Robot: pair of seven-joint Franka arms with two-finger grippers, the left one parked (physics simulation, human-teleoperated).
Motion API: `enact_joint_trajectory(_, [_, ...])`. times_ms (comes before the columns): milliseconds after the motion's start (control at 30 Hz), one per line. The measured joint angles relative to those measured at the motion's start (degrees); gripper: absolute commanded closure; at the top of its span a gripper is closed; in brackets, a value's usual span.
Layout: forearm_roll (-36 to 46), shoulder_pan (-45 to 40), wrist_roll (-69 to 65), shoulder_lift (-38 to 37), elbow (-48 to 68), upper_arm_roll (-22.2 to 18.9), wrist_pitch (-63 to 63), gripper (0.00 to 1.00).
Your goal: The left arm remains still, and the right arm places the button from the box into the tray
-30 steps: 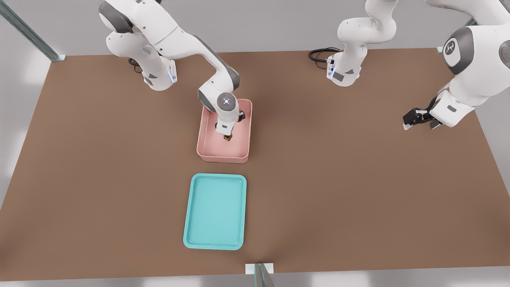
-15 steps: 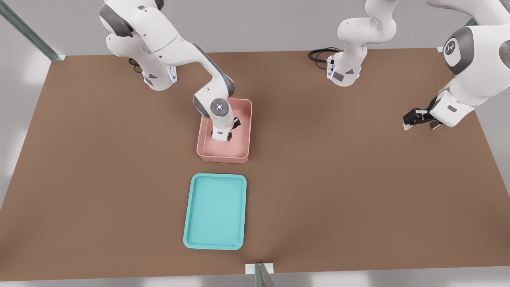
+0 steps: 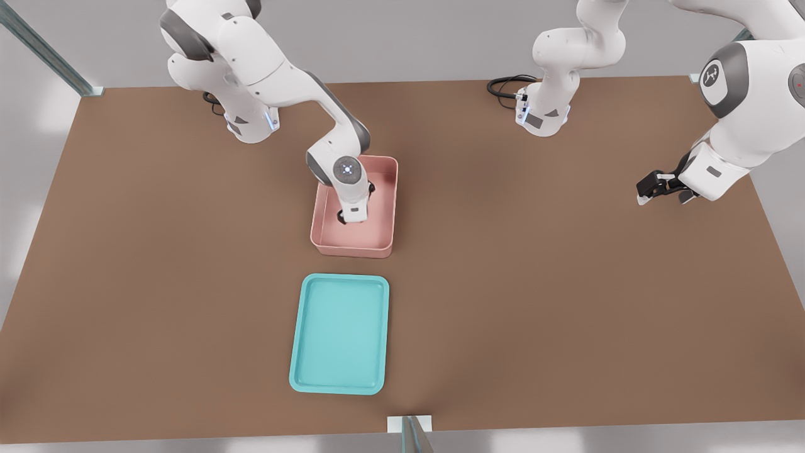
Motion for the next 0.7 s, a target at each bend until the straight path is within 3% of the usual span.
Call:
enact_joint_trajectory(233, [0.0,0.0,-4.6,1.1,0.2,0.0,1.3,0.01])
enact_joint_trajectory(333, [0.0,0.0,-6.1,1.2,0.3,0.0,1.8,0.19])
enact_joint_trajectory(467, [0.0,0.0,-7.7,1.6,0.4,0.1,2.1,0.20])
enact_joint_trajectory(600, [0.1,0.0,-9.1,1.6,0.5,0.0,2.2,0.50])
enact_joint_trajectory(700, [0.3,0.0,-10.1,1.4,0.5,0.1,2.2,0.53])
